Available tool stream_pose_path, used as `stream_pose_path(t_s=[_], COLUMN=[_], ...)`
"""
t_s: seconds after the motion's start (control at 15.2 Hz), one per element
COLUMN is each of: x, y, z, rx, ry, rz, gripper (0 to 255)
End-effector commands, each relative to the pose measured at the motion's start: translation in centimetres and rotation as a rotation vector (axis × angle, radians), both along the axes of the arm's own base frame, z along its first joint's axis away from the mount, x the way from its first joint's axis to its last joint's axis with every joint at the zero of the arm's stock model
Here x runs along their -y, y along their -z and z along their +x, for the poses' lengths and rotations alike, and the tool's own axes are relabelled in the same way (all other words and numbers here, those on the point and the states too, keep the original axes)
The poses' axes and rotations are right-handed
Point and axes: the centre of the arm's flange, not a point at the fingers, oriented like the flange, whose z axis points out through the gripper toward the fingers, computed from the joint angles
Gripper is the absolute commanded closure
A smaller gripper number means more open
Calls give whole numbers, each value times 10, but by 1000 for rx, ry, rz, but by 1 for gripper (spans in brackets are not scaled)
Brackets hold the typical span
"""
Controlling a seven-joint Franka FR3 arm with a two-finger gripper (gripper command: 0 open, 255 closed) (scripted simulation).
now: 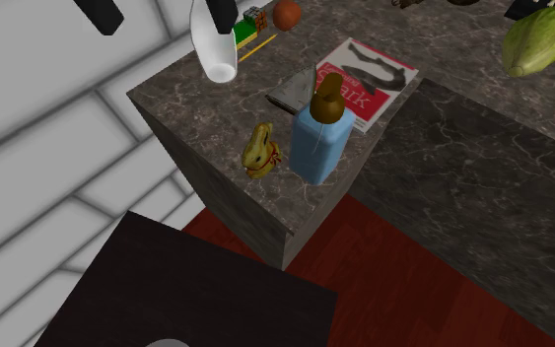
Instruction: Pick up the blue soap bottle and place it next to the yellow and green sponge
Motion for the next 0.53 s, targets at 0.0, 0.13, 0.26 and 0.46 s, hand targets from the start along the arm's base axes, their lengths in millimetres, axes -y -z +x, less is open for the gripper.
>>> stream_pose_path(t_s=[0.0, 0.13, 0.26, 0.46], x=[0, 15, 30, 53], y=[0, 12, 25, 45], z=[0, 20, 41, 71], rx=[0, -8, -15, -27], ry=[0, 2, 4, 6], rz=[0, 15, 31, 54], gripper=[0, 0, 0, 0])
